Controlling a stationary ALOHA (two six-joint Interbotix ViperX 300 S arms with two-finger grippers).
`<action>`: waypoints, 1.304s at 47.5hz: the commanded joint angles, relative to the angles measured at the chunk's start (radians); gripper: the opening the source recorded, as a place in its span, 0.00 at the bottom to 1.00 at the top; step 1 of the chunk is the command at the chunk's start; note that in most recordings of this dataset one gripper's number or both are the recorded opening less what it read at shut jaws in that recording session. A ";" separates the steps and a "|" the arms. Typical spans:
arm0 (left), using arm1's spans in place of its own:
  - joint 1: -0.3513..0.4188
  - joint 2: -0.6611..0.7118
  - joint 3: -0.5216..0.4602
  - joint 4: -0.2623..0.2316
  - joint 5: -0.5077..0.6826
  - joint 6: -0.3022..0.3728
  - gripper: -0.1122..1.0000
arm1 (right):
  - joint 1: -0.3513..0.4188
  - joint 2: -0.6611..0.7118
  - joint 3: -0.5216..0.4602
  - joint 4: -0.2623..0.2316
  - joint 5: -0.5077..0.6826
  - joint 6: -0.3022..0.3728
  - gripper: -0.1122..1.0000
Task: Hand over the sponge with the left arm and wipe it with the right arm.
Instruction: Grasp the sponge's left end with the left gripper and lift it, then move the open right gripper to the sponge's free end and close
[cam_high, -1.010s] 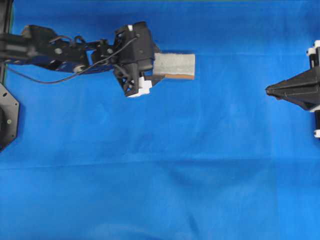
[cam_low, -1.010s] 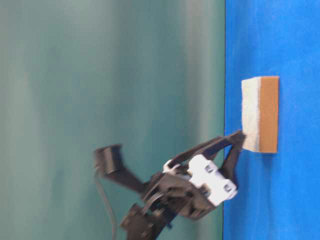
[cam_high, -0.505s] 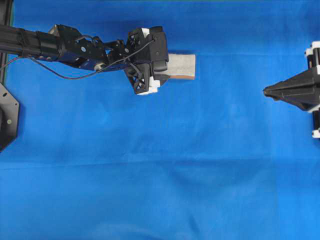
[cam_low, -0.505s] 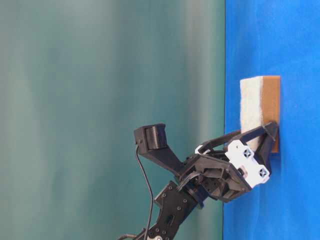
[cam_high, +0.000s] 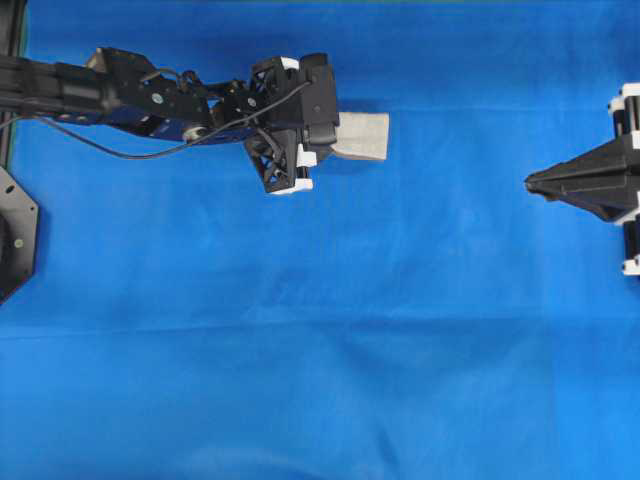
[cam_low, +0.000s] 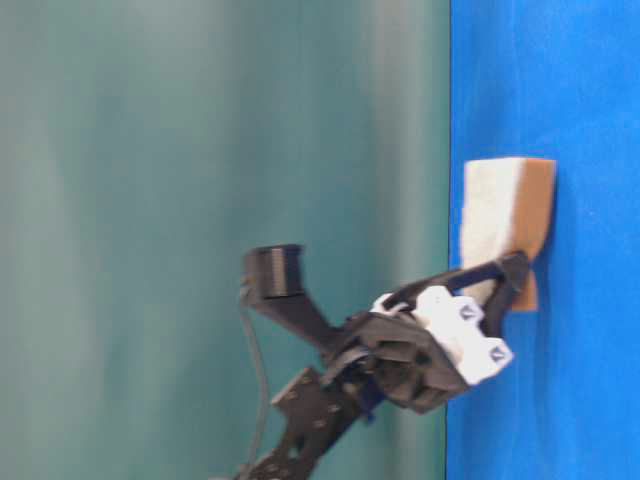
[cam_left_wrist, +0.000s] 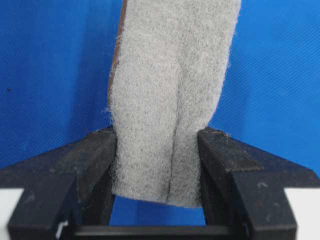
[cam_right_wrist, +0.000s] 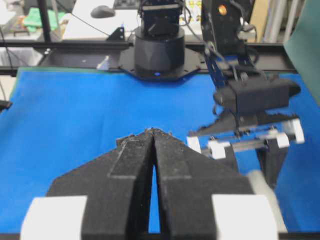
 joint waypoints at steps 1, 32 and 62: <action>-0.020 -0.089 -0.021 0.002 0.032 -0.054 0.45 | -0.009 0.009 -0.017 0.003 -0.005 0.002 0.11; -0.293 -0.331 0.014 -0.003 0.213 -0.351 0.45 | -0.015 0.063 -0.048 0.003 -0.006 0.012 0.11; -0.298 -0.333 0.020 -0.003 0.215 -0.353 0.45 | 0.021 0.327 -0.192 0.003 -0.012 0.066 0.28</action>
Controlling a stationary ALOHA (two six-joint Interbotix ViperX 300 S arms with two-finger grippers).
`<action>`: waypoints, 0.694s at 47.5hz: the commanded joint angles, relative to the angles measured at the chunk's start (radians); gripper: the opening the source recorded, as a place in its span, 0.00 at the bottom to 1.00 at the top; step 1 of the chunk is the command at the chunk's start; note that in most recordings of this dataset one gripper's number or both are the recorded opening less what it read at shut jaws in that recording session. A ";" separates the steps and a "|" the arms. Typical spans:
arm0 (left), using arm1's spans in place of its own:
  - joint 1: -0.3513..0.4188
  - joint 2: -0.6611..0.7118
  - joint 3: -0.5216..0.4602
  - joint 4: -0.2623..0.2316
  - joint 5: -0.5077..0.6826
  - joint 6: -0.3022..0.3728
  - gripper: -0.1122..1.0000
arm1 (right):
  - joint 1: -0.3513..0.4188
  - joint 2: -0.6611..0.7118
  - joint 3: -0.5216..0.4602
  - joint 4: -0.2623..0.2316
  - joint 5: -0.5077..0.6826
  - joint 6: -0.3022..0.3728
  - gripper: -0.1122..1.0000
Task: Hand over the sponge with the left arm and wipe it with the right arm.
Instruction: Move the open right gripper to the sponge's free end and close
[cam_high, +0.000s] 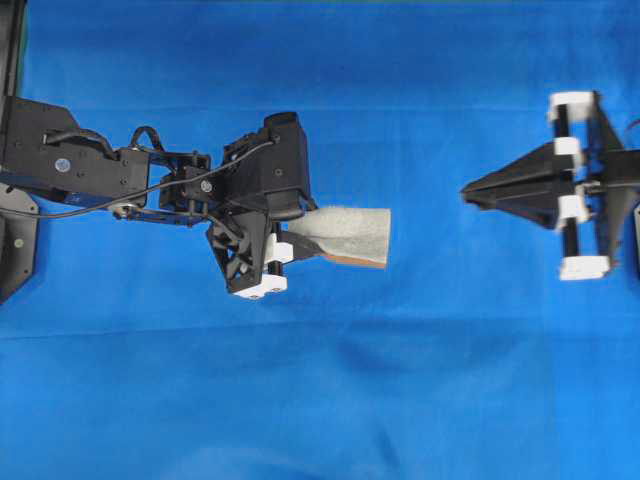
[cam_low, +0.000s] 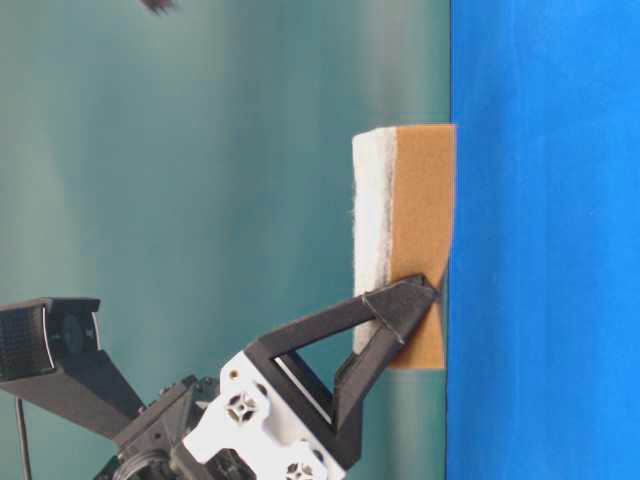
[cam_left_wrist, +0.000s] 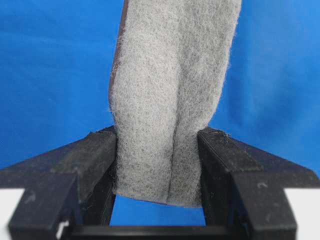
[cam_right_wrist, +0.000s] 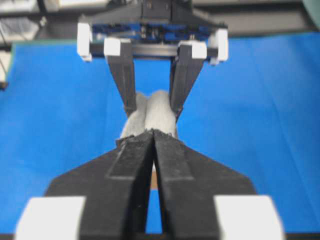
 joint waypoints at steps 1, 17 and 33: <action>0.000 -0.026 -0.009 -0.003 -0.005 0.002 0.45 | 0.014 0.048 -0.052 0.000 -0.011 0.000 0.34; 0.006 -0.023 -0.011 -0.002 -0.008 0.003 0.41 | 0.032 0.245 -0.164 -0.003 0.011 0.000 0.76; 0.008 -0.021 -0.011 -0.002 -0.009 0.005 0.41 | 0.020 0.420 -0.275 0.006 0.075 0.002 0.76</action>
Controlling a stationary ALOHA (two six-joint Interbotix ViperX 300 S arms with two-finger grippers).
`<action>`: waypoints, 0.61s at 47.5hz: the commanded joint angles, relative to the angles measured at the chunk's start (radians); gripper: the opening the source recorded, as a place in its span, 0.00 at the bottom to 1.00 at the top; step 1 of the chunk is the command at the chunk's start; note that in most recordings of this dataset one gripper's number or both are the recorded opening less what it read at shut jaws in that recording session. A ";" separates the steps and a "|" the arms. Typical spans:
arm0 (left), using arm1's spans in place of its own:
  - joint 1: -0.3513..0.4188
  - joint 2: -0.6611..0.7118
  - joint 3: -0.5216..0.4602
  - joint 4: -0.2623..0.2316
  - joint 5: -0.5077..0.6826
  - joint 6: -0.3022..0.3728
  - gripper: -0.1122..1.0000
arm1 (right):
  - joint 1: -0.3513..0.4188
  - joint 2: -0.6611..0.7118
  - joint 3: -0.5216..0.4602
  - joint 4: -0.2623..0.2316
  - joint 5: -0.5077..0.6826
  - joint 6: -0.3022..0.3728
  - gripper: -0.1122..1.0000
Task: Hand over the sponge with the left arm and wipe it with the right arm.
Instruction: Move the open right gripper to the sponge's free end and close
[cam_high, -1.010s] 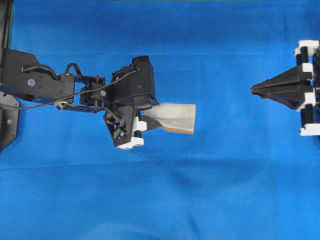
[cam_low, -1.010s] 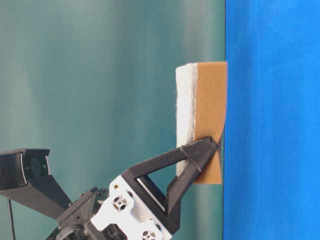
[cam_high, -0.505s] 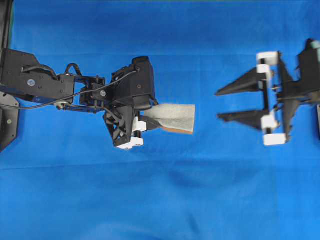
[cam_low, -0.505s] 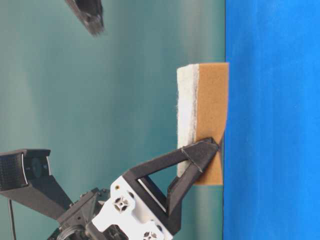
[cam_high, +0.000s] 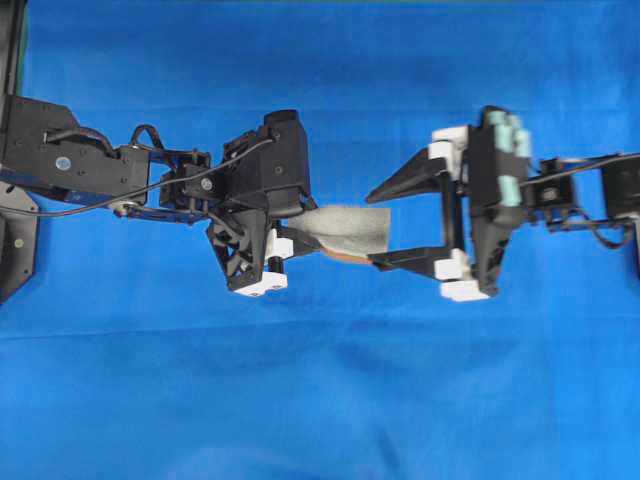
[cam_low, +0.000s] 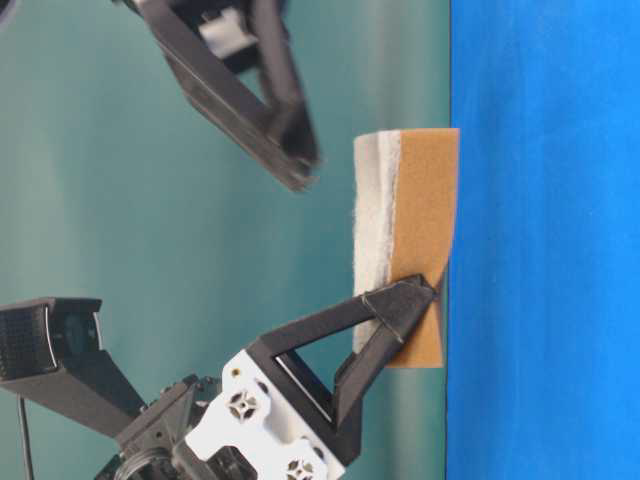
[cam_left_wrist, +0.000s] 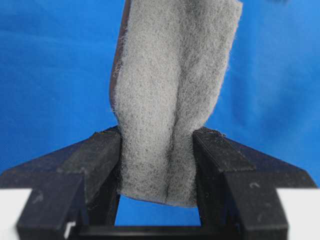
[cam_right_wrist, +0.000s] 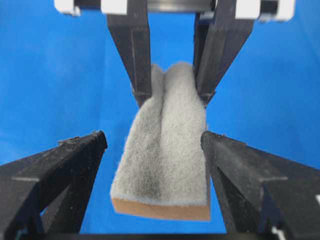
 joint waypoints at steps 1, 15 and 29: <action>0.002 -0.023 -0.009 0.000 -0.006 0.003 0.41 | -0.009 0.029 -0.044 0.008 0.002 -0.002 0.76; 0.002 -0.023 -0.009 0.000 -0.006 0.009 0.40 | -0.035 0.133 -0.091 0.011 0.026 -0.002 0.77; 0.006 -0.023 -0.008 0.002 -0.005 0.011 0.40 | -0.034 0.156 -0.107 0.011 0.048 -0.003 0.77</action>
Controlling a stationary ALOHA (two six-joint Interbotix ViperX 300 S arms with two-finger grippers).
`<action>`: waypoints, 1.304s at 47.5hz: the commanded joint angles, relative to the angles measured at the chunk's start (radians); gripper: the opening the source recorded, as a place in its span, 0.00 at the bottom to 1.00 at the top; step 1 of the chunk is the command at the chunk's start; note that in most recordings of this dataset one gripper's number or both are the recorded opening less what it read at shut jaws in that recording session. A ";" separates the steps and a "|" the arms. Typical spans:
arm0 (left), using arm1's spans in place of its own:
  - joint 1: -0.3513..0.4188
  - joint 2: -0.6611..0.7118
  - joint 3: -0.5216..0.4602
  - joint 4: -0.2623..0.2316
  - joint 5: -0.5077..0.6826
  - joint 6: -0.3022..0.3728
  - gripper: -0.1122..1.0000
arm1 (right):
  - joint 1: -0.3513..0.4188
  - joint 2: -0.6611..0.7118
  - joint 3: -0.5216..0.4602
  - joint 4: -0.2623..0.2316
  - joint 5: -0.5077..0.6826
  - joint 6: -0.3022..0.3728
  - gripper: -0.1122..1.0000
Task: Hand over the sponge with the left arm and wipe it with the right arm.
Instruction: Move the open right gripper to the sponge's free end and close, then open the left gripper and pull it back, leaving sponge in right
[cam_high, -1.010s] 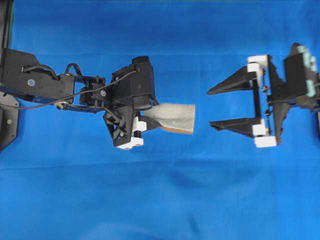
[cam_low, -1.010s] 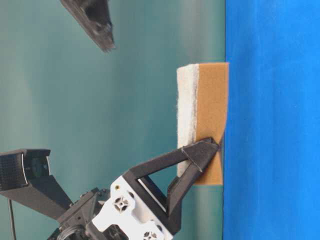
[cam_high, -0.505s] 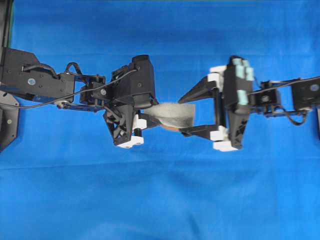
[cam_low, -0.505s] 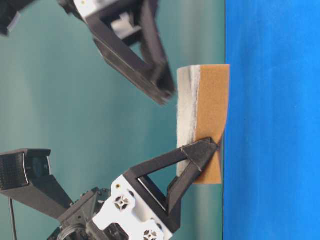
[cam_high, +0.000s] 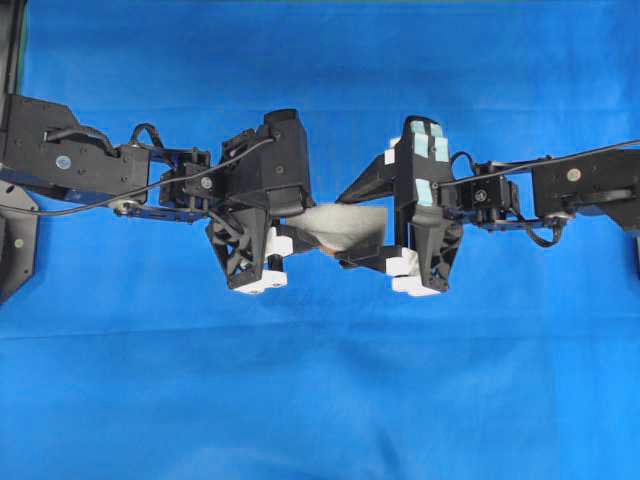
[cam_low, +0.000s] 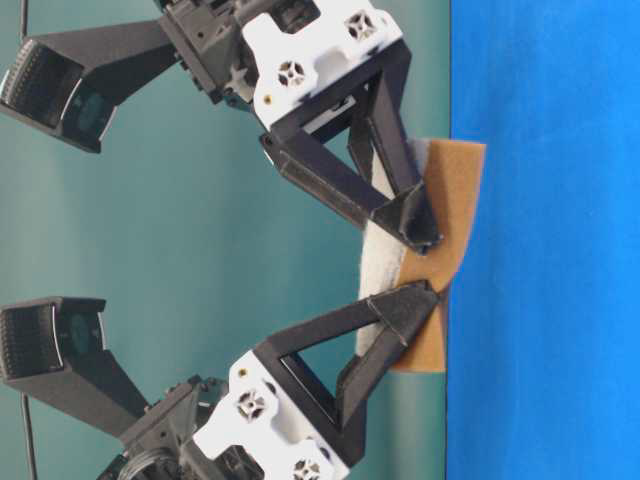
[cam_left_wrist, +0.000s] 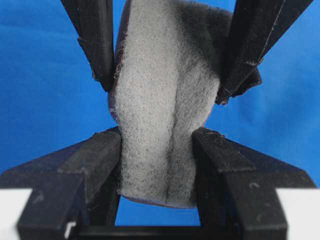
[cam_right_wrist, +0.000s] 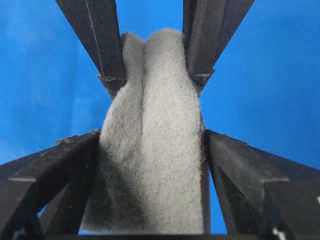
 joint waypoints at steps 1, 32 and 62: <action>0.003 -0.023 -0.011 0.002 -0.008 0.002 0.40 | -0.002 -0.009 -0.020 0.003 -0.002 0.000 0.76; 0.009 -0.037 -0.003 0.002 -0.028 -0.003 0.61 | 0.000 -0.049 -0.014 -0.008 0.044 -0.012 0.27; 0.002 -0.373 0.319 0.002 -0.307 -0.005 0.88 | 0.000 -0.072 0.005 -0.008 0.060 -0.008 0.27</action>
